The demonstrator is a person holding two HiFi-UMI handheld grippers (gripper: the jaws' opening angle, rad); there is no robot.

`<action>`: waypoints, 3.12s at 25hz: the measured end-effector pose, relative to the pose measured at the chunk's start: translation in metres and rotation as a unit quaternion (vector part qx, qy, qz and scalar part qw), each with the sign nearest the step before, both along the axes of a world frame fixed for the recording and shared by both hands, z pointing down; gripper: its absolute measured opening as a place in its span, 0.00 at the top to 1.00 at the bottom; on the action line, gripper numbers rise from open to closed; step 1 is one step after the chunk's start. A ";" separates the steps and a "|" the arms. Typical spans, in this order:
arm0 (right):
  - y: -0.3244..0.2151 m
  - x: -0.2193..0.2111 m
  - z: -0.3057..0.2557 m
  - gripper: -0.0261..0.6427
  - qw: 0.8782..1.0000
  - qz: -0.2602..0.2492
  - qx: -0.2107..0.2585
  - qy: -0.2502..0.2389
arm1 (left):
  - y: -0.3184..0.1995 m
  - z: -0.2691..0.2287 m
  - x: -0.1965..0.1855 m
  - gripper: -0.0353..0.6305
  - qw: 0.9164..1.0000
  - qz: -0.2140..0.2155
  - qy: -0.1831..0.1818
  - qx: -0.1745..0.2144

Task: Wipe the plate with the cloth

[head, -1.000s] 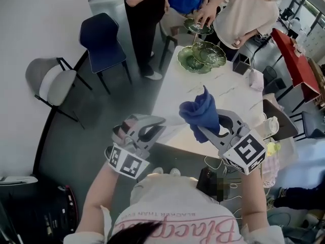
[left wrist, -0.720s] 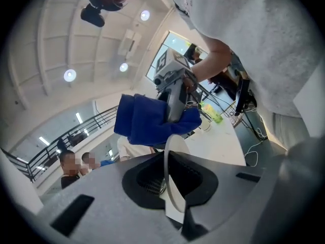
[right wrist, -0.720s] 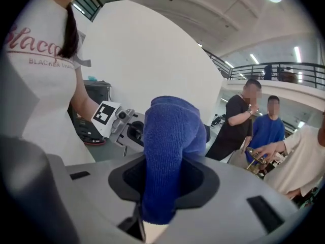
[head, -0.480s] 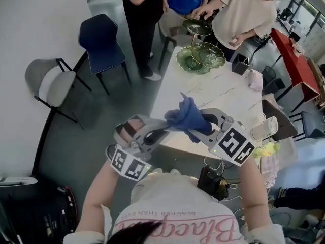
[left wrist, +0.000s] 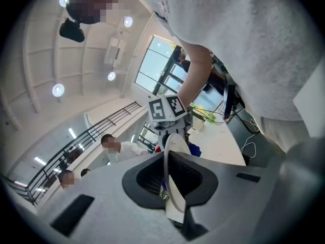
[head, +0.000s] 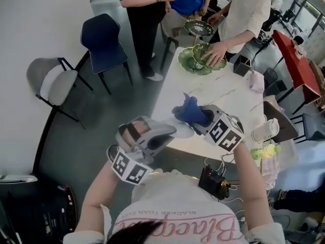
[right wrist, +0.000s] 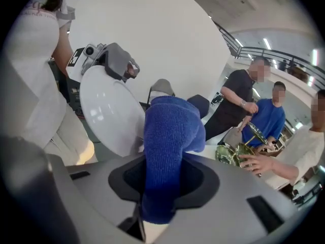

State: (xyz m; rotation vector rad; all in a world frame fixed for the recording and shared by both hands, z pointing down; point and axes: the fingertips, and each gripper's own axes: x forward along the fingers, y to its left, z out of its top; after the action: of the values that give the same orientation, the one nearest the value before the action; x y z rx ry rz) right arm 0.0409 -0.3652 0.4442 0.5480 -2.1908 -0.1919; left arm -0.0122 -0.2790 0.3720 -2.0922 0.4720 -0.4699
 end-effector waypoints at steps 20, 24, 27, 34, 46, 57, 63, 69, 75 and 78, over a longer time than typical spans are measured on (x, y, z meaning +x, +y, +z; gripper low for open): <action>0.053 -0.043 -0.076 0.80 0.991 -0.135 0.001 -0.028 | 0.015 0.014 0.019 0.92 0.997 0.038 -0.057 0.029; 0.046 -0.054 -0.059 0.80 0.989 -0.150 0.006 -0.002 | 0.021 0.017 0.024 0.92 0.995 0.046 -0.075 0.042; 0.038 -0.060 -0.041 0.80 0.987 -0.156 0.003 0.023 | 0.025 0.017 0.025 0.92 0.994 0.047 -0.082 0.048; 0.014 -0.058 0.004 0.80 0.991 -0.128 -0.047 0.011 | 0.030 0.019 0.023 0.92 0.994 0.047 -0.086 0.054; -0.019 -0.013 0.026 0.80 0.995 0.029 -0.073 -0.052 | 0.007 -0.005 -0.012 0.92 0.999 -0.027 0.031 -0.014; -0.011 0.021 -0.015 0.80 0.970 0.159 -0.040 -0.179 | -0.042 -0.021 -0.051 0.92 0.955 -0.129 0.228 -0.142; 0.005 0.023 -0.028 0.80 0.958 0.186 -0.024 -0.219 | -0.063 -0.004 -0.084 0.92 0.888 -0.201 0.337 -0.240; 0.019 0.018 -0.039 0.80 0.942 0.206 -0.006 -0.266 | -0.077 0.005 -0.104 0.92 0.844 -0.230 0.403 -0.267; 0.027 0.015 -0.043 0.80 0.923 0.234 0.015 -0.305 | -0.083 0.010 -0.112 0.92 0.807 -0.266 0.439 -0.293; 0.027 0.015 -0.042 0.80 0.917 0.246 0.020 -0.313 | -0.086 0.013 -0.113 0.92 0.795 -0.276 0.448 -0.301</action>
State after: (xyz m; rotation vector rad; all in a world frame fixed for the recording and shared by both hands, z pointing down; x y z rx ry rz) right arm 0.0558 -0.3378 0.4025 1.3050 -2.5599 0.2459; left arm -0.1254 -0.3646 0.3847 -2.7066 1.7089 0.1444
